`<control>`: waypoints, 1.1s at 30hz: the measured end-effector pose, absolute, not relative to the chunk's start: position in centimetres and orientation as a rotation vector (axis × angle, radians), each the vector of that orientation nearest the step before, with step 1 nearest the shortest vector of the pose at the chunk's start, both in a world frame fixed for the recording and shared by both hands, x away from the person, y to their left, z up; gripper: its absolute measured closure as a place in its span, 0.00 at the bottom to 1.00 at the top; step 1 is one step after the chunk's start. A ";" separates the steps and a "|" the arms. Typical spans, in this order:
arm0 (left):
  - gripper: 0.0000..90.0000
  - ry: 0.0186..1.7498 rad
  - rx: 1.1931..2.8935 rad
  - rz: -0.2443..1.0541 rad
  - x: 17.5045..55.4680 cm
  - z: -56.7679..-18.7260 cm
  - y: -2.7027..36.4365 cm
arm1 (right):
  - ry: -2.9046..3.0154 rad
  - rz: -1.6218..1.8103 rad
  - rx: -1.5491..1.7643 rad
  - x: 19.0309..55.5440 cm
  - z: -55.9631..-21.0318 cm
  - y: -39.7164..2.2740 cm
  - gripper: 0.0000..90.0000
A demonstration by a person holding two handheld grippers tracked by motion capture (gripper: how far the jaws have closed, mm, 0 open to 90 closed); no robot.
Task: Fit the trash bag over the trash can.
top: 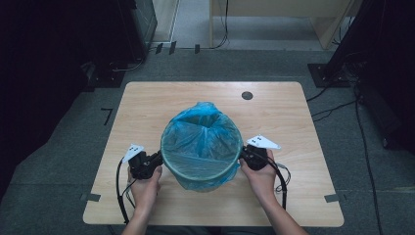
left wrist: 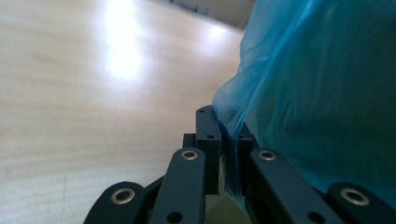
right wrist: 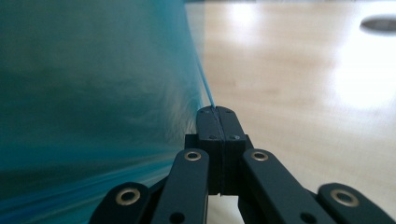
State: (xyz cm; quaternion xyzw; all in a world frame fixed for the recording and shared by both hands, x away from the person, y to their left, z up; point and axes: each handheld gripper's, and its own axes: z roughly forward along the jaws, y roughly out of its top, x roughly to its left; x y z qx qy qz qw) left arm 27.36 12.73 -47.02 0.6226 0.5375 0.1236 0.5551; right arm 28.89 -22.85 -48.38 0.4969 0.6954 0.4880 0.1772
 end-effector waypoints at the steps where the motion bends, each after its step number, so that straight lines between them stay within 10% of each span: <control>1: 0.96 1.256 1.470 0.292 27.1 -46.7 12.8 | 1.985 1.362 1.416 28.9 -48.8 -22.7 1.00; 18: 1.00 1.391 1.810 0.124 28.6 -51.3 11.4 | 1.992 1.276 1.448 28.5 -49.2 -24.2 1.00; 33: 1.00 1.506 1.872 0.517 29.0 -50.9 15.7 | 1.999 1.119 1.524 29.0 -51.3 -25.8 1.00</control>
